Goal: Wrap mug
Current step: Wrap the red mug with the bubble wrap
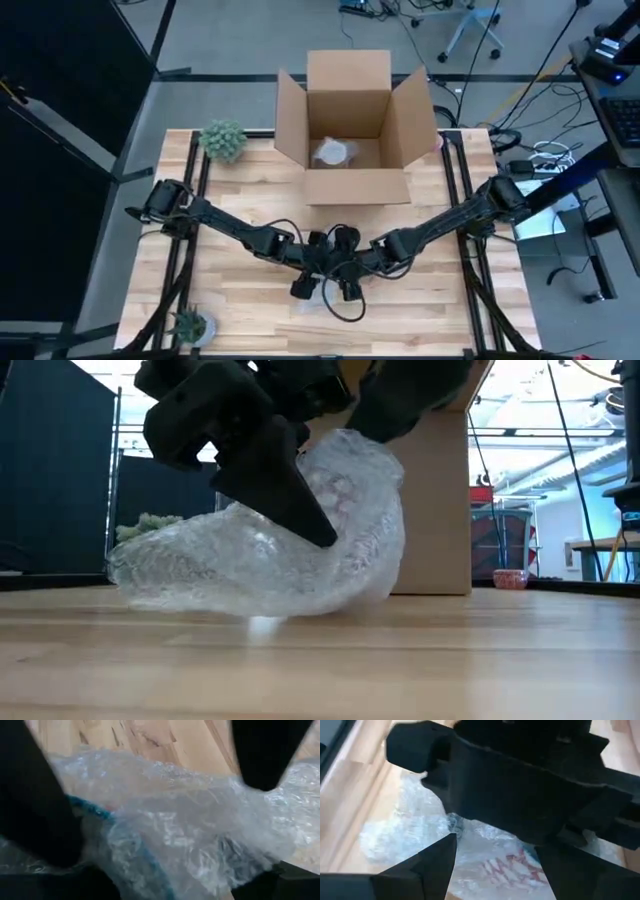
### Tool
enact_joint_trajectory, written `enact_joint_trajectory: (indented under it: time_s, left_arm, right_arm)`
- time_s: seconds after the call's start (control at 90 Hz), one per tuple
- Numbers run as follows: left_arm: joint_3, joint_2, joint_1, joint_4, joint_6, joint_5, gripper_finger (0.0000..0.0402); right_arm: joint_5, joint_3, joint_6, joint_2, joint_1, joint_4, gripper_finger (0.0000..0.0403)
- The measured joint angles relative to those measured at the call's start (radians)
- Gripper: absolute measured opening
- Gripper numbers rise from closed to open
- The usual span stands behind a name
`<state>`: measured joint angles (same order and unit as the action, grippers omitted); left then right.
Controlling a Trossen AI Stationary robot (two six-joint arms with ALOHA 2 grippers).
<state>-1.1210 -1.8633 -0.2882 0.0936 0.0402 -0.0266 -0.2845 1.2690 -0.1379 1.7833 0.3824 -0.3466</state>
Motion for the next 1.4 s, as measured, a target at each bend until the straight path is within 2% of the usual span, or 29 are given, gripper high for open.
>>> enact_joint_trajectory:
  time_s: [0.589, 0.756, 0.878, 0.956, 1.011, 1.133, 1.278, 1.4]
  left_arm:
    - [0.000, 0.219, -0.017, 0.053, -0.010, -0.008, 0.0264]
    - [-0.003, 0.320, -0.028, 0.214, -0.109, -0.017, 0.0264]
    - [0.003, 0.342, -0.061, 0.405, -0.217, -0.098, 0.0264]
    - [0.051, 0.343, -0.090, 0.447, -0.278, -0.148, 0.0264]
    - [0.111, 0.335, -0.106, 0.418, -0.315, -0.156, 0.0264]
    - [0.201, 0.297, -0.122, 0.202, -0.319, -0.158, 0.0264]
    - [0.178, 0.296, -0.109, 0.032, -0.248, -0.159, 0.0264]
    - [0.158, 0.294, -0.096, -0.030, -0.179, -0.160, 0.0264]
  right_arm:
    - [0.030, 0.001, -0.060, 0.044, 0.000, -0.067, 0.0258]
    - [0.030, 0.001, -0.060, 0.044, -0.002, -0.067, 0.0258]
    - [0.027, 0.001, -0.059, 0.044, -0.002, -0.067, 0.0258]
    - [0.026, 0.001, -0.060, 0.044, -0.002, -0.067, 0.0258]
    - [0.026, 0.001, -0.060, 0.044, -0.003, -0.067, 0.0258]
    - [0.025, 0.000, -0.060, 0.044, -0.002, -0.066, 0.0258]
    - [0.025, 0.000, -0.067, 0.044, -0.002, -0.066, 0.0258]
    - [0.025, 0.000, -0.083, 0.044, -0.003, -0.068, 0.0258]
